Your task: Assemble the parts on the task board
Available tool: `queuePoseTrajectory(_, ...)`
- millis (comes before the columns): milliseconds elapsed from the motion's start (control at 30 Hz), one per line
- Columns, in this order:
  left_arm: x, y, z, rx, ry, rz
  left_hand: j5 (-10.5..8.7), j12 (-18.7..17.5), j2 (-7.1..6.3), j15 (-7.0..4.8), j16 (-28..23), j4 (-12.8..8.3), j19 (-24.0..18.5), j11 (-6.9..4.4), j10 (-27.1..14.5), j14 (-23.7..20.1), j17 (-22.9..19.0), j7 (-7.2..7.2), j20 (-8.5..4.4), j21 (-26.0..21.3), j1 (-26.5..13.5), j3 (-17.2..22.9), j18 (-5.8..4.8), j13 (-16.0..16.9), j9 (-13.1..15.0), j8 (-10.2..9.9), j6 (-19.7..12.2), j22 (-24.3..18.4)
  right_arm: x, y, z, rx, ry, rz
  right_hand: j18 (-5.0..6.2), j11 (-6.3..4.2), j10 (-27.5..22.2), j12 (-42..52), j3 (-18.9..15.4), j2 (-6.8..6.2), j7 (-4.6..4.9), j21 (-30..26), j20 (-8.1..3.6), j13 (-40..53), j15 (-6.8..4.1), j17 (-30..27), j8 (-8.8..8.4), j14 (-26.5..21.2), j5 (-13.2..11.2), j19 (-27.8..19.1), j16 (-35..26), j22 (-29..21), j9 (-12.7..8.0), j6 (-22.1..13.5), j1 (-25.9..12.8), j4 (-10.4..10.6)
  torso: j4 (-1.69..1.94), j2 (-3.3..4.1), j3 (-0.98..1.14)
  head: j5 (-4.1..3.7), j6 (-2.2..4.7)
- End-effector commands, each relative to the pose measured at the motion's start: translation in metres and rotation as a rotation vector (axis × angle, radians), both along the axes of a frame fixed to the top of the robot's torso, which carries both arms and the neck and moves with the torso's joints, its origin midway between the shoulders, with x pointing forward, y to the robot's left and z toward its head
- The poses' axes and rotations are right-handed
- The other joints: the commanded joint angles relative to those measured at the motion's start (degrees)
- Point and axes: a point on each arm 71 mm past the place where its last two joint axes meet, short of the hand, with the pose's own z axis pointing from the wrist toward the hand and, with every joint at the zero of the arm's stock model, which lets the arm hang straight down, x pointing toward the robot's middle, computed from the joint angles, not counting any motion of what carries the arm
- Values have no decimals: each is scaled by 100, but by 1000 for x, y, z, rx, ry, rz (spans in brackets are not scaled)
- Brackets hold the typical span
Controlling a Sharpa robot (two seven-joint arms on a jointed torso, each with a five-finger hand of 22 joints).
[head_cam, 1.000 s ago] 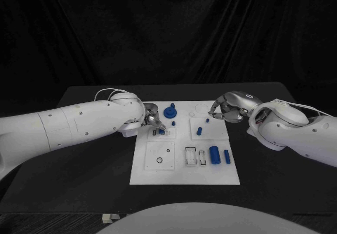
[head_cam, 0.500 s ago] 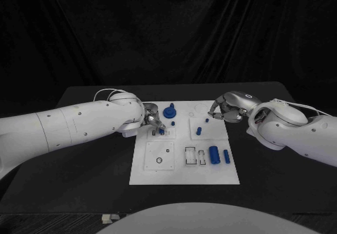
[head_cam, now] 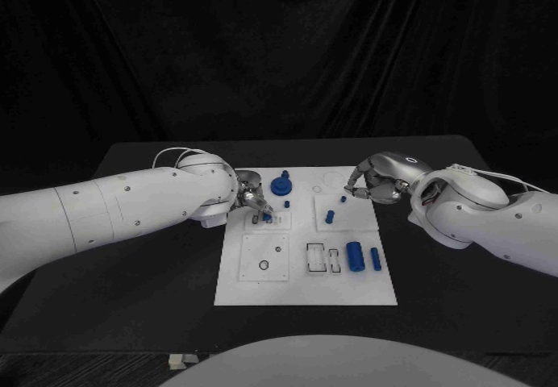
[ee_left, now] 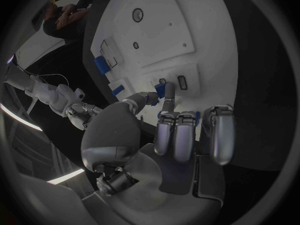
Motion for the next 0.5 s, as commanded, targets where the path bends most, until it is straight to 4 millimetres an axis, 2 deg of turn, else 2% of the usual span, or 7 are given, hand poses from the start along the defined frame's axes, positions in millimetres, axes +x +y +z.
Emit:
queuePoseTrajectory(33,-3,-1,-5,-5,11,-14,-23,-3,20,48,15,-591,54,42,596,594,1510,25,41,-36,-44,635,104,1510,-13,-35,-64,1093,0,-1,-2,-11,13,-15,92,32,372,-26,28,12,17,-28,26,1119,29,259,-22,360,36,81,-33,1084,-5,-25,50,3,1,-1,0,6,1)
queuePoseTrajectory(500,-5,-2,-7,-83,83,31,-67,-3,78,86,15,-637,-35,86,596,594,1510,73,78,-155,-52,766,135,1510,-75,-39,-175,1050,0,-1,-3,-16,20,-17,94,35,371,-28,30,9,18,-37,26,1117,30,255,-26,359,47,78,-36,1081,-9,-27,55,5,-1,-5,-2,18,1)
